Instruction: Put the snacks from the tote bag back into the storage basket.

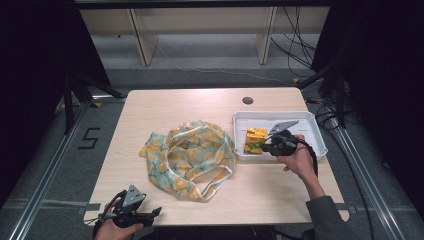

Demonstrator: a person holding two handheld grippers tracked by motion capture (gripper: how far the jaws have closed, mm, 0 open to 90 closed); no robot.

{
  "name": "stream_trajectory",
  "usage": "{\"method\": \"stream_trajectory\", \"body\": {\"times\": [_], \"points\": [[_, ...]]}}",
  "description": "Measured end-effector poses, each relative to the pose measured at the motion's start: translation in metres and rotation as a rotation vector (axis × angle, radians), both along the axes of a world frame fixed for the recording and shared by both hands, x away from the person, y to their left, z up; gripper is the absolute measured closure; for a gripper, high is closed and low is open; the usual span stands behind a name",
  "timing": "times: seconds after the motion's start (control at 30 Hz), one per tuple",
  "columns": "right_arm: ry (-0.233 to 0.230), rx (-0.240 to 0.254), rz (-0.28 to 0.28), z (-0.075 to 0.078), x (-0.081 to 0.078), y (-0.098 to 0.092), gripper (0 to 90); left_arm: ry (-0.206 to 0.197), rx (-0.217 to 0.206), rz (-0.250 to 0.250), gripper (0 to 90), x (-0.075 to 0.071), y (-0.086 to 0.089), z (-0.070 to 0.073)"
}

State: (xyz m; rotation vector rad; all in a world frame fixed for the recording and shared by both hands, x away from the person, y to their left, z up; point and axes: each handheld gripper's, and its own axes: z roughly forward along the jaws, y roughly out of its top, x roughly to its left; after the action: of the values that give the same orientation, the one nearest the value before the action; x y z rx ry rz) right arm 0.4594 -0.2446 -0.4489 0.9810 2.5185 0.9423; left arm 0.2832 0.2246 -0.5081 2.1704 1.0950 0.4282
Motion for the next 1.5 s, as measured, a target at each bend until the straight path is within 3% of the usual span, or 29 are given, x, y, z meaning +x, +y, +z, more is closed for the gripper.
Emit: {"method": "stream_trajectory", "body": {"times": [0.07, 0.27, 0.37, 0.43, 0.53, 0.57, 0.63, 0.7, 0.73, 0.77, 0.87, 0.93, 1.03, 1.07, 1.1, 1.13, 1.17, 1.27, 1.33, 1.5], "points": [[0.019, -0.016, 0.010, 0.002, 0.001, -0.003, 90.0, 0.000, 0.000, 0.000, 26.9, 0.000, 0.000, 0.000], [-0.001, -0.020, -0.016, -0.001, 0.002, -0.004, 90.0, 0.002, -0.002, 0.001, 27.0, 0.000, 0.000, 0.000], [0.018, -0.027, -0.030, 0.000, 0.001, -0.004, 90.0, 0.001, 0.000, 0.001, 27.0, 0.000, 0.000, 0.000], [-0.001, -0.031, -0.015, 0.000, 0.002, -0.004, 90.0, 0.000, -0.001, 0.001, 27.0, 0.000, 0.000, 0.000], [-0.002, -0.026, -0.011, 0.000, 0.002, -0.004, 90.0, 0.000, -0.001, 0.001, 27.0, 0.000, 0.000, 0.000], [0.022, -0.026, -0.009, 0.002, 0.001, -0.004, 90.0, -0.001, 0.000, 0.001, 27.0, 0.000, 0.000, 0.000], [-0.004, -0.018, -0.010, 0.001, 0.001, -0.004, 90.0, -0.004, 0.002, -0.002, 27.0, 0.000, 0.000, 0.001], [-0.002, -0.010, -0.008, 0.001, 0.001, -0.004, 90.0, 0.001, -0.004, -0.006, 27.0, 0.000, 0.001, 0.001], [-0.002, -0.001, -0.009, 0.003, -0.001, -0.002, 87.3, -0.001, 0.015, -0.029, 27.0, 0.000, 0.002, 0.002], [0.019, -0.001, -0.004, 0.005, -0.003, -0.002, 86.6, -0.001, 0.013, -0.027, 27.0, 0.000, 0.002, 0.002], [0.003, 0.008, 0.013, 0.007, -0.005, 0.000, 85.0, -0.002, 0.011, -0.026, 27.0, 0.000, 0.002, 0.002], [-0.027, 0.047, 0.024, 0.009, -0.009, 0.005, 80.3, -0.008, 0.001, -0.009, 27.0, 0.000, 0.001, 0.001], [0.006, 0.054, 0.037, 0.014, -0.014, 0.008, 74.0, -0.003, 0.013, -0.024, 27.0, 0.000, 0.003, 0.002], [0.006, 0.054, 0.037, 0.014, -0.014, 0.008, 74.0, -0.003, 0.013, -0.024, 27.0, 0.000, 0.003, 0.002], [-0.011, 0.096, 0.041, 0.012, -0.016, 0.011, 68.7, -0.004, 0.014, -0.026, 27.0, 0.000, 0.003, 0.002], [-0.011, 0.096, 0.041, 0.012, -0.016, 0.011, 68.7, -0.004, 0.014, -0.026, 27.0, 0.000, 0.003, 0.002], [0.003, 0.102, 0.049, 0.014, -0.019, 0.012, 60.8, -0.007, 0.008, -0.018, 27.0, 0.000, 0.002, 0.002], [0.000, 0.129, 0.039, 0.013, -0.020, 0.013, 56.0, -0.003, 0.016, -0.024, 27.0, 0.000, 0.003, 0.002], [0.003, 0.146, 0.025, 0.013, -0.023, 0.016, 47.8, -0.003, 0.012, -0.023, 27.0, 0.000, 0.002, 0.002], [-0.008, 0.164, 0.021, 0.011, -0.028, 0.019, 40.4, -0.005, 0.008, -0.019, 26.9, 0.000, 0.002, 0.002]]}}
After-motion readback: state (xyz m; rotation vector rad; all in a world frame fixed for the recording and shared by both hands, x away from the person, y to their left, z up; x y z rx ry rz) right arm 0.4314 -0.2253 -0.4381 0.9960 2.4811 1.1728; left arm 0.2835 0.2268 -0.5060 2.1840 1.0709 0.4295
